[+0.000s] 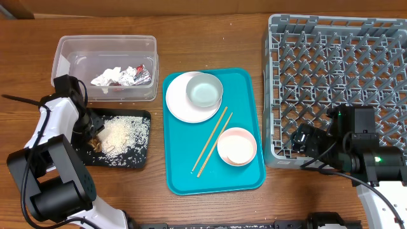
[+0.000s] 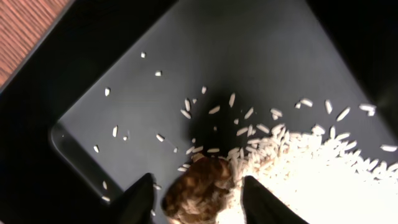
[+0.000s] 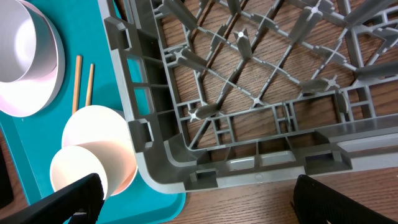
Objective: Sort waste into correct bins and load items into the dishwasher
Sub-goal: 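Drop the food scrap onto the black tray with the left gripper, then grasp the paper cup from the pink bowl with the left gripper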
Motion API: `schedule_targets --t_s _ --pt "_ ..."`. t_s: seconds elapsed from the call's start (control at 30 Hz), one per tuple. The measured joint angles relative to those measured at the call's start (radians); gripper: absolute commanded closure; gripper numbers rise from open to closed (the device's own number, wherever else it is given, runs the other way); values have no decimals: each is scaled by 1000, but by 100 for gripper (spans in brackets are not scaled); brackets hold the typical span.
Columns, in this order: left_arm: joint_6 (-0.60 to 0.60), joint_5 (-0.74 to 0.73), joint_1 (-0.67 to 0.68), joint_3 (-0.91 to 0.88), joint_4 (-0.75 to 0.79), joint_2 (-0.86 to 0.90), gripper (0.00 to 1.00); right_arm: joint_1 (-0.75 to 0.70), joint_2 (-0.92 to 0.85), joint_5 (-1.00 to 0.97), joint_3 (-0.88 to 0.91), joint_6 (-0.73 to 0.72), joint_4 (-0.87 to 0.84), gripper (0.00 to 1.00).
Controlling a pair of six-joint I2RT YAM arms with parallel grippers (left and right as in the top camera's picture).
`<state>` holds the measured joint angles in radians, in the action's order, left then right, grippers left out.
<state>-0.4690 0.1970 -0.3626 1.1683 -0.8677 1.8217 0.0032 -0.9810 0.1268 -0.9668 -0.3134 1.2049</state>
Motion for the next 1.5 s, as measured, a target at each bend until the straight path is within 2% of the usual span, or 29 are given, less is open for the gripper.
schedule_targets --t_s 0.13,0.23,0.33,0.37,0.47,0.57,0.6,0.77,0.9,1.03,1.3,1.4,1.5 --pt "5 -7 0 28 -51 -2 37 0 0 0 0 0 0 0" --pt "17 -46 0 71 -65 -83 32 0 0 0 0 0 -2 0" --pt "92 -185 5 88 -66 -220 25 0 0 0 0 0 -16 0" --pt "132 -238 14 94 -72 -256 19 0 0 0 0 1 -23 0" --pt "260 -400 95 109 -135 -308 16 0 0 0 0 0 -46 0" --pt "317 -470 201 108 -234 -306 12 0 0 1 0 0 -69 0" --pt "340 -485 262 107 -295 -305 0 0 0 0 0 0 -74 0" --pt "360 -441 418 107 -517 -305 0 0 0 0 0 0 -84 0" --pt "348 -378 448 106 -566 -323 0 0 0 0 0 0 -82 0" --pt "342 -324 448 90 -544 -447 0 0 0 6 0 1 -68 0" --pt "324 -290 448 -70 -358 -891 0 0 0 60 0 27 -76 0" --pt "314 -309 448 -89 -277 -925 0 0 0 61 0 28 -67 0" --pt "315 -384 448 -91 -177 -875 2 0 0 60 0 27 -65 0"
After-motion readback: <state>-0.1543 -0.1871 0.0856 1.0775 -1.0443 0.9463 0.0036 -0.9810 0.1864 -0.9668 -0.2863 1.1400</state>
